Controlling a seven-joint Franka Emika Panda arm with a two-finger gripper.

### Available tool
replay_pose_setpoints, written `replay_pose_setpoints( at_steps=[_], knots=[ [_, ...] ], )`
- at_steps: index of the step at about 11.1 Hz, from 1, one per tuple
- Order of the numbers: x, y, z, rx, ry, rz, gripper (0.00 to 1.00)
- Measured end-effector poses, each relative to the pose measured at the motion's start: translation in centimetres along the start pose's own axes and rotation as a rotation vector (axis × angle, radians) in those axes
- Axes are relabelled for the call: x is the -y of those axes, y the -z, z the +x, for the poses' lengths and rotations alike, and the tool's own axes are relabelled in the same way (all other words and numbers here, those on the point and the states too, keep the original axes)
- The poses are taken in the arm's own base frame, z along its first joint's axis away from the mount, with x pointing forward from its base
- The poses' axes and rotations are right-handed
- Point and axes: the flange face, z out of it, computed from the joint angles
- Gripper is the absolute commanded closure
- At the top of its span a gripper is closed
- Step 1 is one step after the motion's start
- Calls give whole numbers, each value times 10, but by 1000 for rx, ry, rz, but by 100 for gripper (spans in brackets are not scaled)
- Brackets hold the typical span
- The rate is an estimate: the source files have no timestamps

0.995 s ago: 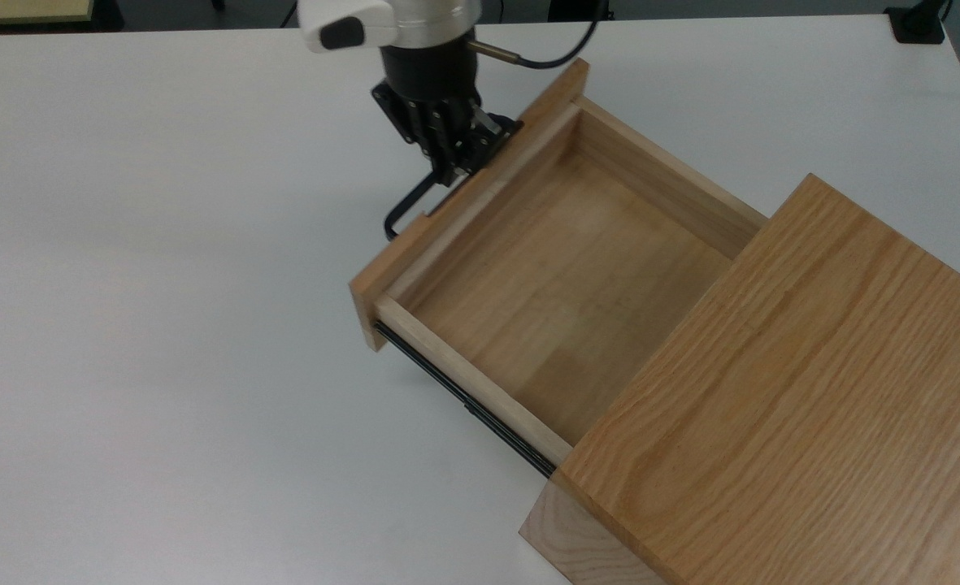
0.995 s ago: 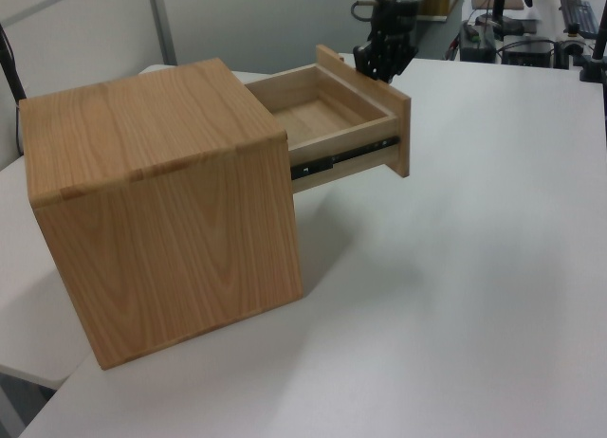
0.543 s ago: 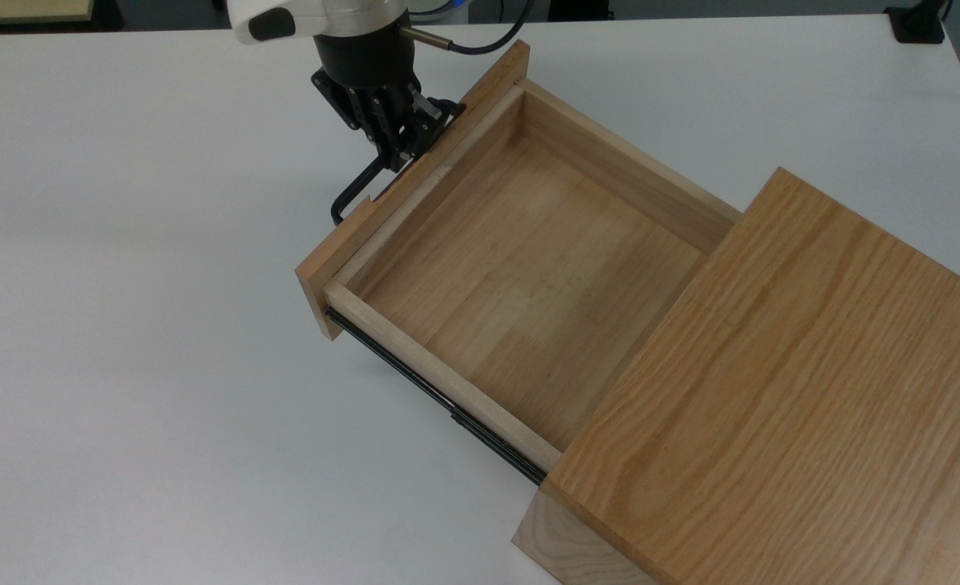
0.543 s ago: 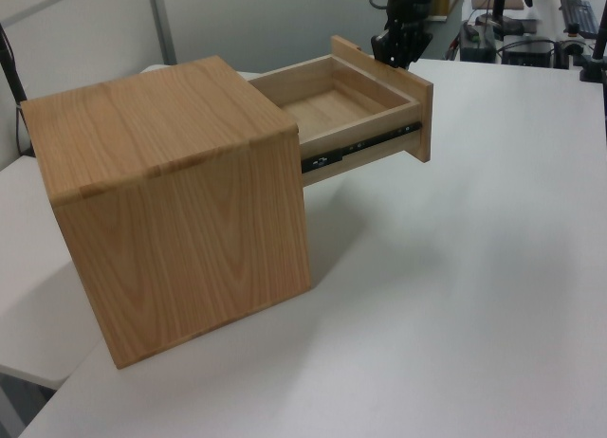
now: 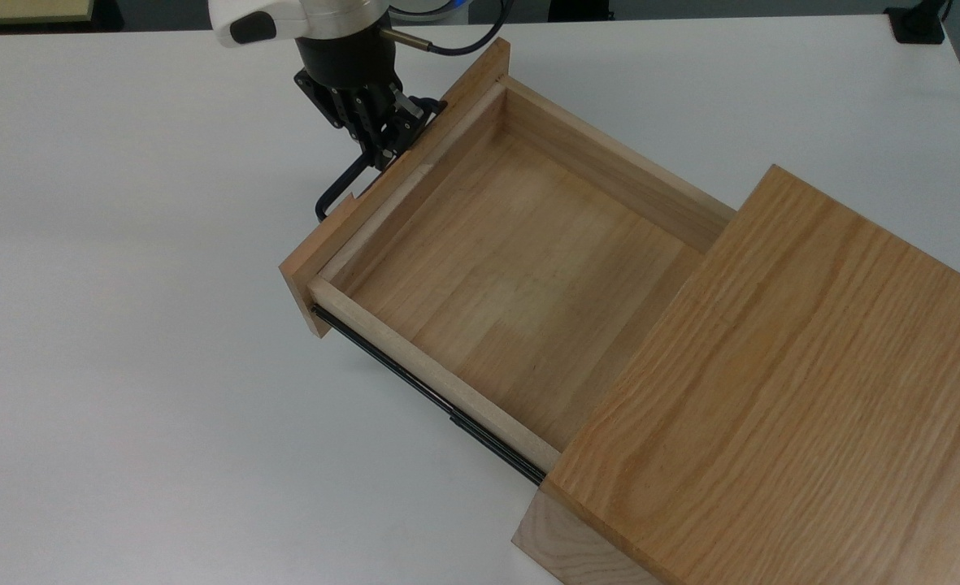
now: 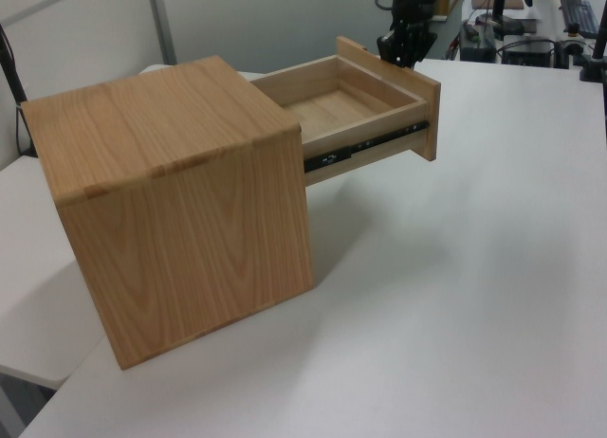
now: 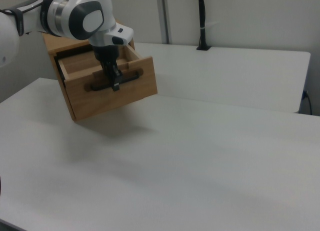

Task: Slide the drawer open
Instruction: 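Pull the handle away from the cabinet, sliding the drawer out, then open the gripper and lift it off the handle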

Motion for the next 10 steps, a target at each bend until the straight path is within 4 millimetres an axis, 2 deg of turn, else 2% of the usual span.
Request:
replay_pose_setpoints(
  at_steps=[1, 2, 3, 8, 10],
  knots=[
    [-4, 0, 2, 1, 5, -1, 85],
    [-7, 0, 4, 0, 14, -1, 58],
    [-12, -2, 5, 10, 34, -10, 1],
    [-38, -6, 1, 83, 65, -80, 0],
    [-48, 2, 1, 81, 61, -88, 0]
  ],
)
